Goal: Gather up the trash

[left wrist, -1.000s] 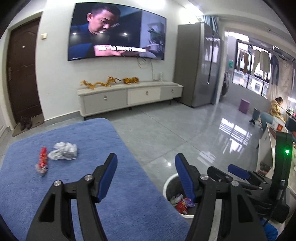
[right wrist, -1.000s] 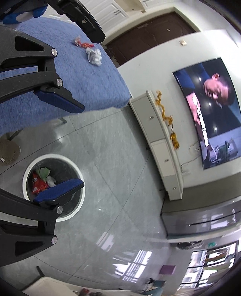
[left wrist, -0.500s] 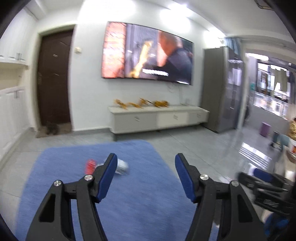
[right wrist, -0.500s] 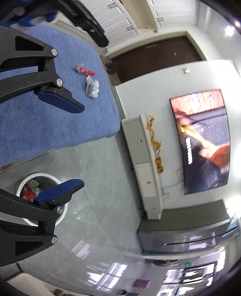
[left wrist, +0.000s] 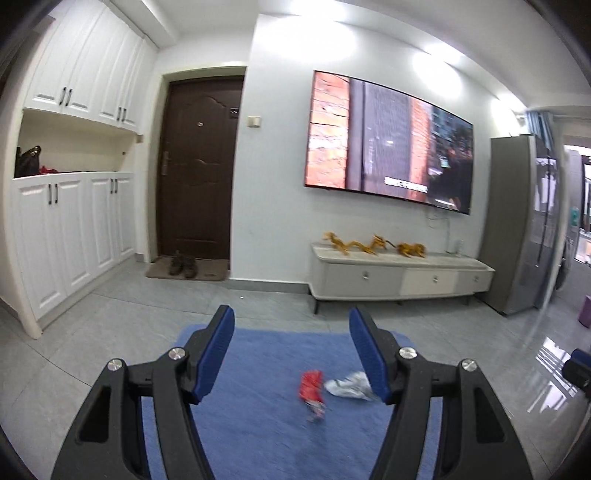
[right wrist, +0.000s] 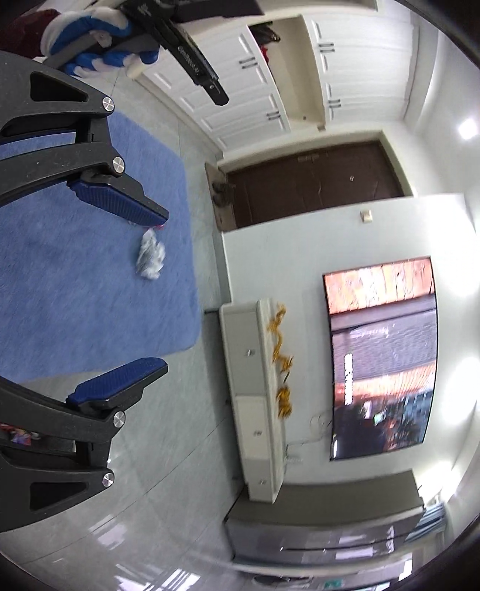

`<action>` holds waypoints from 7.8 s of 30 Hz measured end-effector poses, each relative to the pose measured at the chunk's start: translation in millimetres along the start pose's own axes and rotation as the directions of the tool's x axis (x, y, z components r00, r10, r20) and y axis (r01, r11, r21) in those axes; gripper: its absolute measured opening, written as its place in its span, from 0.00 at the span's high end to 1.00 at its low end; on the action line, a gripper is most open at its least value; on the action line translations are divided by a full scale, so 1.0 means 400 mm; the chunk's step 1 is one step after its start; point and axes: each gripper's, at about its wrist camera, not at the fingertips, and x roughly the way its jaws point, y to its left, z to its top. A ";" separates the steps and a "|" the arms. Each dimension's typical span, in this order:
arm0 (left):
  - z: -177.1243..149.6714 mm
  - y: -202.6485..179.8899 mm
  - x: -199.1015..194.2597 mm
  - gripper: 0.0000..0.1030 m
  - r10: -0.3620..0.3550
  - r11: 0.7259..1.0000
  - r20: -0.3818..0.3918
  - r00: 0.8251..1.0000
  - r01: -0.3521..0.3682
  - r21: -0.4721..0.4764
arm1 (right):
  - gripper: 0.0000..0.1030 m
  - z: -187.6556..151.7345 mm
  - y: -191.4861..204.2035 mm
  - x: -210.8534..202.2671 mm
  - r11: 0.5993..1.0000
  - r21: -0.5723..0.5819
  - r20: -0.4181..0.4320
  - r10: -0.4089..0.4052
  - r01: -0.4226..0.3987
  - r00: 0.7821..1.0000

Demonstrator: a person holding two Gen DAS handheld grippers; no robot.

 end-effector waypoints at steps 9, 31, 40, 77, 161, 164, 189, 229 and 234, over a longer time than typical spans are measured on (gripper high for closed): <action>-0.058 0.030 0.179 0.39 -0.020 1.000 -0.141 0.990 0.019 -0.013 | 0.30 0.007 0.022 0.119 0.998 -0.023 -0.039 0.059 -0.060 0.998; -0.421 -0.061 0.648 0.56 -0.118 0.988 -0.572 0.812 0.151 0.011 | 0.30 -0.145 0.008 0.665 0.983 0.083 -0.317 0.182 -0.163 0.931; -0.433 -0.007 0.645 0.73 -0.168 0.985 -0.560 0.811 0.157 -0.068 | 0.30 -0.196 0.035 0.807 0.979 0.086 -0.395 0.202 -0.183 0.896; -0.308 -0.229 0.111 0.76 -0.220 0.958 -0.342 0.913 0.269 0.103 | 0.62 -0.198 -0.135 0.175 0.987 0.162 -0.174 0.034 -0.005 0.984; -0.268 -0.459 -0.019 0.29 -0.327 0.905 -0.274 0.904 0.383 0.184 | 0.18 -0.249 -0.190 -0.049 0.948 0.117 -0.126 -0.282 0.297 0.951; -0.265 -0.398 -0.071 0.29 -0.291 0.925 -0.219 0.931 0.332 0.183 | 0.15 -0.241 -0.115 -0.058 0.958 0.064 -0.095 -0.273 0.280 0.957; -0.312 -0.251 -0.232 0.00 -0.119 0.986 -0.085 0.989 0.128 0.104 | 0.02 -0.296 0.026 -0.122 0.949 -0.034 0.017 -0.312 0.312 0.950; -0.341 -0.295 -0.253 0.00 -0.115 0.981 -0.139 0.984 0.134 0.143 | 0.00 -0.331 -0.012 -0.175 0.919 0.028 0.035 -0.393 0.392 0.919; -0.345 -0.296 -0.249 0.00 -0.108 0.981 -0.143 0.984 0.129 0.146 | 0.00 -0.334 -0.018 -0.176 0.918 0.033 0.032 -0.395 0.394 0.918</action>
